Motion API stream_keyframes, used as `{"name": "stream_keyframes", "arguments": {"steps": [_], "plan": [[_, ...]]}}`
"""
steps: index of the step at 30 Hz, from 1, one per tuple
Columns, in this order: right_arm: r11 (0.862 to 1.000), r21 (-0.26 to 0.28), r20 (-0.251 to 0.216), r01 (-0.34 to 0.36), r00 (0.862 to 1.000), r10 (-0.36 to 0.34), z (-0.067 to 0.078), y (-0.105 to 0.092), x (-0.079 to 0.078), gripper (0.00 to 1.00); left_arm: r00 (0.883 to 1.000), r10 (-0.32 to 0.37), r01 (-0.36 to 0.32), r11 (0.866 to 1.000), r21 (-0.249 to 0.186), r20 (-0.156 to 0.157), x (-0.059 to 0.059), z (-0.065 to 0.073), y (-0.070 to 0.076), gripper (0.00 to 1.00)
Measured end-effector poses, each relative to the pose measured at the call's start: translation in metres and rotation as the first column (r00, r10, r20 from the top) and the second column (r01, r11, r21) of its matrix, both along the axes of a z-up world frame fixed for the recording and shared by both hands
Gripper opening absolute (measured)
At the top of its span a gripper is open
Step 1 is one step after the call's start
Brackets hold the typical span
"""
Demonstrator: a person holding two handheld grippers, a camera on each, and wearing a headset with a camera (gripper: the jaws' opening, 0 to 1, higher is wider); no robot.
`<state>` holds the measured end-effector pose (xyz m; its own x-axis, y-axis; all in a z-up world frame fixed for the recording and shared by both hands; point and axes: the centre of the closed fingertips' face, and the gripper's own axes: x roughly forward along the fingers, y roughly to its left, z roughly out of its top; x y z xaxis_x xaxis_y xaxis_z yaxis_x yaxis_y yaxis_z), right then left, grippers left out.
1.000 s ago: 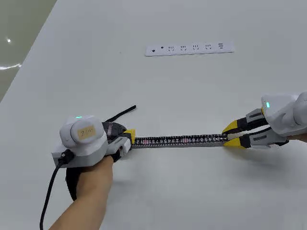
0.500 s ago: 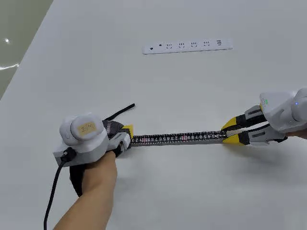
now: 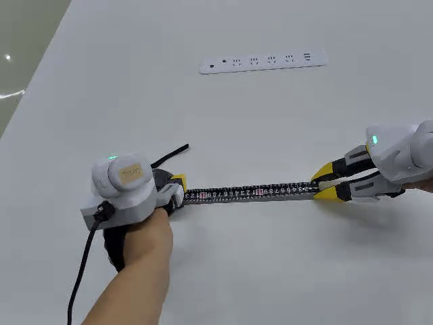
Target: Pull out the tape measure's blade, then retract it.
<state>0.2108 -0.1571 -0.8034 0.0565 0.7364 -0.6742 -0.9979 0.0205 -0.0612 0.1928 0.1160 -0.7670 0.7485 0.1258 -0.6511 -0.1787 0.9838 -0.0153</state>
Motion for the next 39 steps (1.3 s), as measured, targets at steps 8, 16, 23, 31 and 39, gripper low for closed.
{"name": "stream_keyframes", "arguments": {"steps": [8,16,23,31,39], "plan": [[1.0,-0.007,0.007,-0.008,1.0,0.008,-0.0001,-0.0005,0.0002,0.14,1.0,0.005,-0.005,0.999,0.048,0.005,0.0005,0.003,0.0002,0.58],[1.0,-0.003,0.013,-0.008,1.0,0.008,0.0039,0.0016,-0.0013,0.14,1.0,-0.003,0.004,0.998,0.061,-0.005,0.0026,0.0016,0.0027,0.58],[1.0,0.001,0.014,-0.01,1.0,0.01,0.0056,0.0051,-0.0028,0.14,1.0,-0.003,0.004,0.999,0.052,-0.012,0.003,0.0002,0.0037,0.57],[1.0,0.003,0.015,-0.01,1.0,0.01,0.0036,0.0057,-0.002,0.14,1.0,0.003,-0.002,0.999,0.051,-0.008,0.0024,-0.0002,0.0039,0.57],[1.0,0.003,0.016,-0.01,1.0,0.01,0.0059,0.0078,-0.0034,0.14,1.0,0.011,-0.01,0.999,0.044,-0.016,0.0008,-0.0001,0.0038,0.58]]}}
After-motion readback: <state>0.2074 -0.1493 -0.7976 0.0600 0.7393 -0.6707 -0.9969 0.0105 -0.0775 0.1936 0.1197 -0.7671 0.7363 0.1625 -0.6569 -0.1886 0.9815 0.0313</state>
